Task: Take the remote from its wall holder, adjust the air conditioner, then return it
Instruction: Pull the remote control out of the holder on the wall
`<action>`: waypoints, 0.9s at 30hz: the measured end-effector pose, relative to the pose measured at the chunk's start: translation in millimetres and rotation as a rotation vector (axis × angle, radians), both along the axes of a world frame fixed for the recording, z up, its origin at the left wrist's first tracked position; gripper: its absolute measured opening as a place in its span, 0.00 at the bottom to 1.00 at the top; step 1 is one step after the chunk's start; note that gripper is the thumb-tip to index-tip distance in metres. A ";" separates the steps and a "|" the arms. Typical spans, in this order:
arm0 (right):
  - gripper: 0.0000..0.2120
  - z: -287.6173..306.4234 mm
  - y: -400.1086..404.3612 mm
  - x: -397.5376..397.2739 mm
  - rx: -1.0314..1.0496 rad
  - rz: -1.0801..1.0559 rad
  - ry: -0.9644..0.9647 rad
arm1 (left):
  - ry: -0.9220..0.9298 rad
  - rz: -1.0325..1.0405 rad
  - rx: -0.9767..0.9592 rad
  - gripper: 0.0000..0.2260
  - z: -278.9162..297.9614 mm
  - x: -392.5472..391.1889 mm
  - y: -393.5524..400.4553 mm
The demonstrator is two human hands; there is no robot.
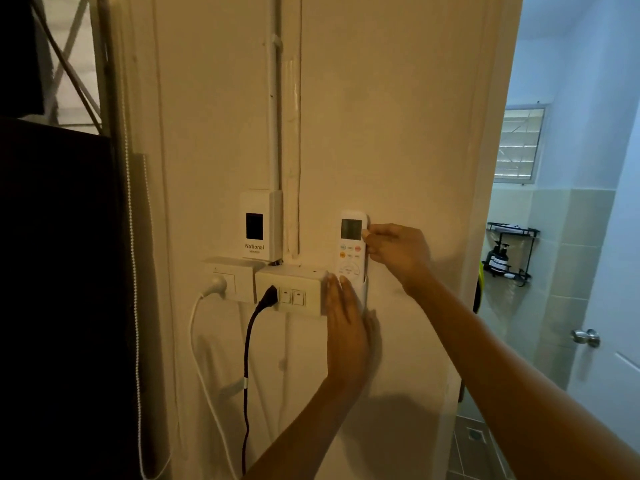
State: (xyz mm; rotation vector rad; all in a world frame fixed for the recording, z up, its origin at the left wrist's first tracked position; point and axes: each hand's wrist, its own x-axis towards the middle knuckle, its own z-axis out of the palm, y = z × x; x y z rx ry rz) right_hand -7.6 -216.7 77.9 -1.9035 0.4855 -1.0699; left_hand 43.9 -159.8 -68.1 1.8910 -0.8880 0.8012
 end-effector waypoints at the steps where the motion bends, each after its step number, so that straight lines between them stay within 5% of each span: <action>1: 0.14 -1.6 -0.3 2.8 -0.018 -0.022 -0.003 | -0.004 -0.012 -0.025 0.28 -2.5 3.7 -3.4; 11: 0.11 -5.0 5.6 11.6 -0.199 -0.117 -0.021 | -0.029 -0.043 -0.209 0.28 -13.8 25.5 -31.4; 27: 0.11 -1.7 18.0 15.7 -0.222 -0.235 -0.010 | -0.009 -0.076 -0.208 0.29 -13.2 25.6 -30.0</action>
